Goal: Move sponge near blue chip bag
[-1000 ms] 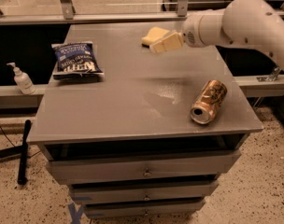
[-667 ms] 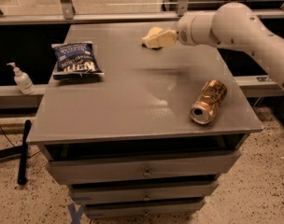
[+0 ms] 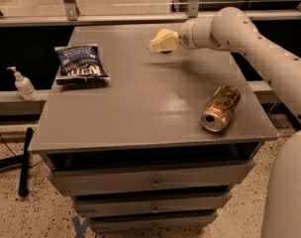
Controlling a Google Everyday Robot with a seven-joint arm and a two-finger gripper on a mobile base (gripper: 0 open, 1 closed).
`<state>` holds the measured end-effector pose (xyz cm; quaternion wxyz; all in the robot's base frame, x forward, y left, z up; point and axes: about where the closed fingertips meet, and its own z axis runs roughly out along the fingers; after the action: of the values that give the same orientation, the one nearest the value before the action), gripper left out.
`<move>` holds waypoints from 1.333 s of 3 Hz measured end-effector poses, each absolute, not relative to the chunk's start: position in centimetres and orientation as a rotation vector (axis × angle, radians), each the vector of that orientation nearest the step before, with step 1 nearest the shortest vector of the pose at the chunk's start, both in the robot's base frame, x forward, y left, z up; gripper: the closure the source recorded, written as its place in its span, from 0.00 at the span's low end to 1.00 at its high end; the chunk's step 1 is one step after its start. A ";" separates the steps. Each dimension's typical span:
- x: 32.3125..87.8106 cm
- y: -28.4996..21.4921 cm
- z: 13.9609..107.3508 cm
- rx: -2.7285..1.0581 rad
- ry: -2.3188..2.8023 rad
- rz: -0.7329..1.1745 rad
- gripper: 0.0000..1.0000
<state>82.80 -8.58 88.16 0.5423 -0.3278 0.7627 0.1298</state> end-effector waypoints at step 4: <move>85.0 -9.1 84.0 -0.747 1.886 0.321 0.64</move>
Offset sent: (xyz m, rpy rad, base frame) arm 0.0252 -0.0165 -0.0431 -0.0116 0.0806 -0.0483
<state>85.03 -9.06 84.00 0.5174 -0.3113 0.7858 0.1336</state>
